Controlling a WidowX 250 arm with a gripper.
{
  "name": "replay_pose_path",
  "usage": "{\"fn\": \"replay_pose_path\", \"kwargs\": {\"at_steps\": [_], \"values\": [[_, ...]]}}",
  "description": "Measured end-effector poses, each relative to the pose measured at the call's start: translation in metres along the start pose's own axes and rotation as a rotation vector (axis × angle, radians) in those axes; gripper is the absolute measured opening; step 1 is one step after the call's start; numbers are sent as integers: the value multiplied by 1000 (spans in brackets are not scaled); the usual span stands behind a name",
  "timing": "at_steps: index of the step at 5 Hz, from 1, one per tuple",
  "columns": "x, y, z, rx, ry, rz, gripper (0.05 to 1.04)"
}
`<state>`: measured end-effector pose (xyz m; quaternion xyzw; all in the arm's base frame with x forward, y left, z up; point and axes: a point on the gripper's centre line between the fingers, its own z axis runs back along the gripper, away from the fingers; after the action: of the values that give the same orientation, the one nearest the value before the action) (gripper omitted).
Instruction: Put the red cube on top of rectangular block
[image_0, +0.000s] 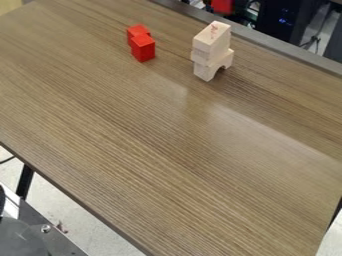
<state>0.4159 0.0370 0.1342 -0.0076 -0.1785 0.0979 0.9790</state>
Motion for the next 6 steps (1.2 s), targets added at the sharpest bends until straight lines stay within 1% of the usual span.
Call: {"fn": "replay_pose_path", "kwargs": {"at_steps": [1,2,3,4,6], "values": [[-1,4,-6,-11,13,-1,593],[-2,4,-9,-34,21,-33,593],[-1,9,-9,-49,17,-63,593],[-6,12,-17,-45,52,-134,593],[-7,14,-19,-34,49,-174,593]]}}
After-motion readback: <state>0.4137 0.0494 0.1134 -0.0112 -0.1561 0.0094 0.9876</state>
